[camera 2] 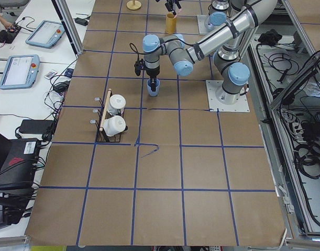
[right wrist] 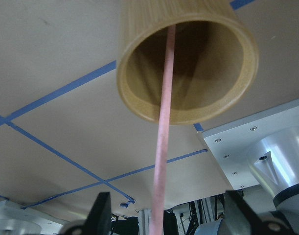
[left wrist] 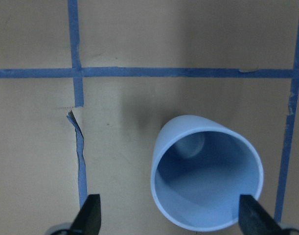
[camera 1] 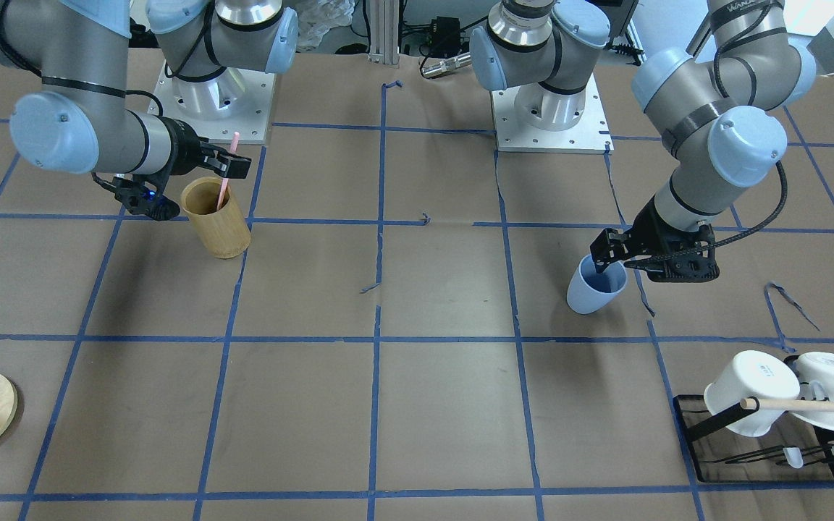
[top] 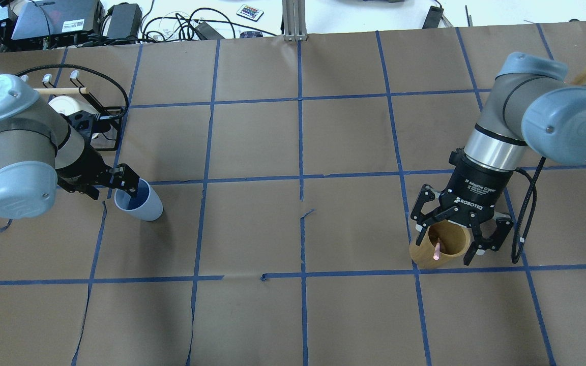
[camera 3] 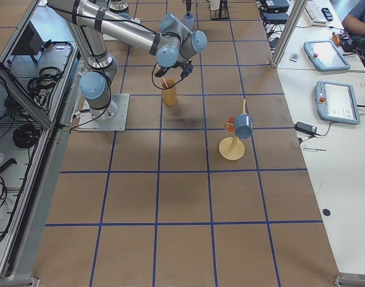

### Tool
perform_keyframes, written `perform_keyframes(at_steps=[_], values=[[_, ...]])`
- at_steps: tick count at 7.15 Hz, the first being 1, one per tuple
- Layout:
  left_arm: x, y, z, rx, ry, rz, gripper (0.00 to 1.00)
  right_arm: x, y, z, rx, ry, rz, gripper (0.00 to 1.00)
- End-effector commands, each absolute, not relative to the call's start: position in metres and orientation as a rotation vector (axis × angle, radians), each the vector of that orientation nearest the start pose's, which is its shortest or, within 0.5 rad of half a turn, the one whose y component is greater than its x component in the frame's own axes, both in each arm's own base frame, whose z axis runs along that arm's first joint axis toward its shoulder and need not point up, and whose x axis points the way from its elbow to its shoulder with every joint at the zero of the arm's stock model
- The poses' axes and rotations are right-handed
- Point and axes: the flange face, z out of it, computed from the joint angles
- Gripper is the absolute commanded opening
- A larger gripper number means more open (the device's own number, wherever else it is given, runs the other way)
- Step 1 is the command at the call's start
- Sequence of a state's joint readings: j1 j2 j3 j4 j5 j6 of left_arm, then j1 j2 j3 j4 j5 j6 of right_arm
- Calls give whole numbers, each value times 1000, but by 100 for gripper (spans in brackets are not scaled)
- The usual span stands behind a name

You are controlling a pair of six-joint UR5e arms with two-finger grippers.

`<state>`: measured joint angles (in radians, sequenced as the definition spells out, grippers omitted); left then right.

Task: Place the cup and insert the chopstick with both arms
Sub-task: 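Lower the left gripper onto the blue cup while the right descends to the chopstick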

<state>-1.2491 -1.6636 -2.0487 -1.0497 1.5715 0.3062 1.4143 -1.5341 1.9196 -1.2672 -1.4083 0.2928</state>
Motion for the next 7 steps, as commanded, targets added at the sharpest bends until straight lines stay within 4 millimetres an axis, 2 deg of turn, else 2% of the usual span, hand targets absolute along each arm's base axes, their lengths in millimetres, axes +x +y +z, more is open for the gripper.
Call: perform_keyframes(at_steps=[1,2,3,4,5,6,7], values=[[20,-483,254,-29,3168,106,52,87,-410,298,778,2752,1052,56],[17,-478,243,-30,3175,144,24,87,-411,298,783,2751,1048,53],[17,-477,238,-30,3178,161,0,90,-412,298,798,2721,1043,46],[16,-482,245,-75,3171,130,0,91,-412,298,808,2707,1043,45],[15,-497,269,-183,3154,41,0,91,-414,295,808,2705,1050,45],[2,-505,283,-160,3152,10,0,90,-414,294,808,2706,1057,45],[-40,-512,296,-135,3146,-35,0,90,-414,294,808,2704,1062,41]])
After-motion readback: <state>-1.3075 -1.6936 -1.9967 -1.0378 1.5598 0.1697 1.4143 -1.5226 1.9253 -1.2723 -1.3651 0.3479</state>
